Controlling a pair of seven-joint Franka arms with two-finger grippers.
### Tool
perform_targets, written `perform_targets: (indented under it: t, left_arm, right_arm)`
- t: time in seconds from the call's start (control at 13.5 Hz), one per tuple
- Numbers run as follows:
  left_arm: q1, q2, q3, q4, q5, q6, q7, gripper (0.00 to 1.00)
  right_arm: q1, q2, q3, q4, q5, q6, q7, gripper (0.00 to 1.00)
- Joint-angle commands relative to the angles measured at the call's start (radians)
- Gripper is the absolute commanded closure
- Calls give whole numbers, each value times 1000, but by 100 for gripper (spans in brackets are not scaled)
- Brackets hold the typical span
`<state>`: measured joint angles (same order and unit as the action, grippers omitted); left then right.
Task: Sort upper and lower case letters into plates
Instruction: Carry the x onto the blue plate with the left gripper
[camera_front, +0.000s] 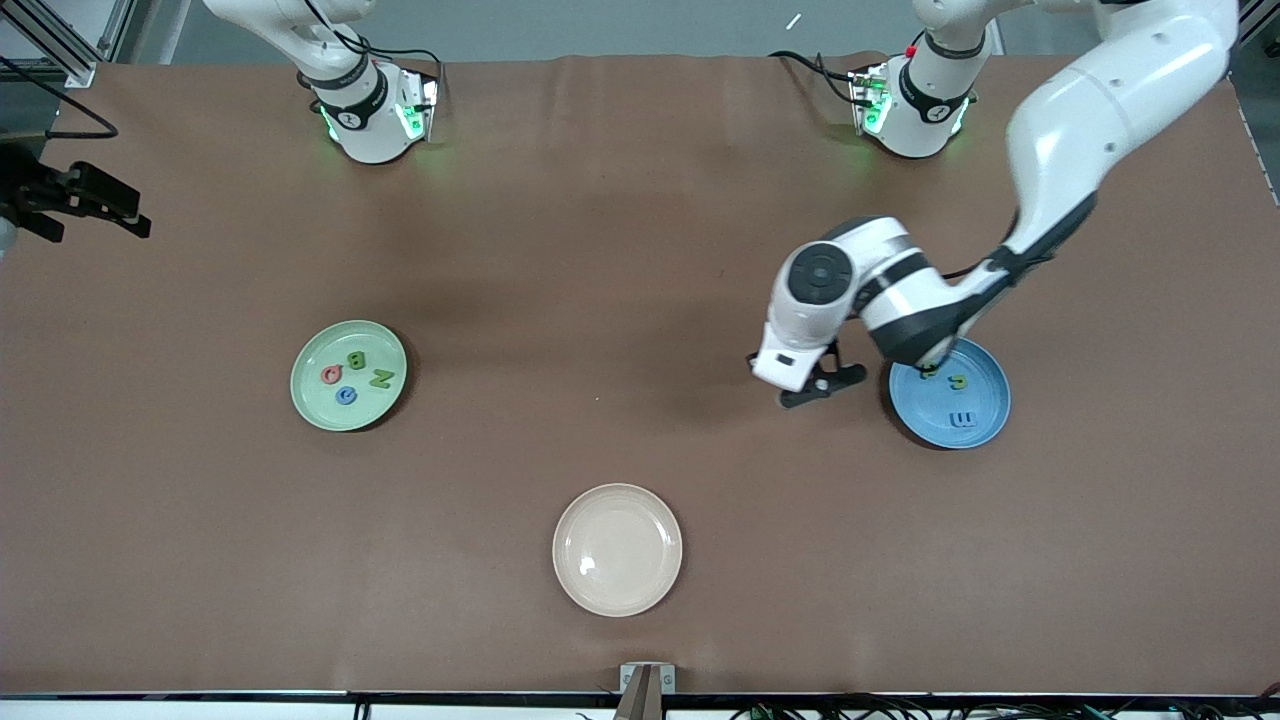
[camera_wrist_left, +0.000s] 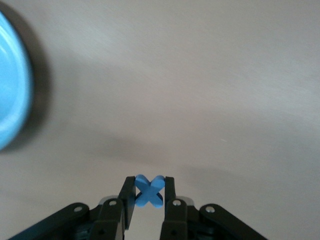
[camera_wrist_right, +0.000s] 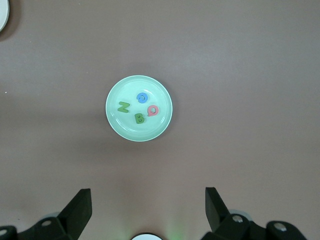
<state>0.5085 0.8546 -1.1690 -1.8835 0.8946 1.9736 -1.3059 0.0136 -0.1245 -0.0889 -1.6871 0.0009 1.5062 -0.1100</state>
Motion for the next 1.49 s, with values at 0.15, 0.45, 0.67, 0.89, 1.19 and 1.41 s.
perform_targets:
  t: [0.15, 0.45, 0.67, 0.89, 1.19, 1.41]
  left_arm:
    - [264, -29, -77, -106, -14, -22, 311, 86]
    - [415, -28, -77, -129, 1, -21, 558, 86]
    - [481, -17, -64, -129, 52, -19, 651, 86]
    - [521, -16, -38, -131, 79, -7, 743, 86]
    - [521, -8, 29, -129, 138, 43, 774, 86]
    - [507, -3, 66, -128, 158, 100, 778, 86]
  right_arm:
    - [8, -24, -3, -34, -9, 9, 12, 0]
    - [5, -21, -3, -31, -12, 9, 12, 0]
    - [6, -21, -2, -31, -12, 11, 12, 0]
    - [8, -21, -2, -31, -10, 9, 12, 0]
    - [9, -21, -2, -31, -12, 8, 12, 0]
    - [9, -21, -2, -31, -10, 8, 13, 0]
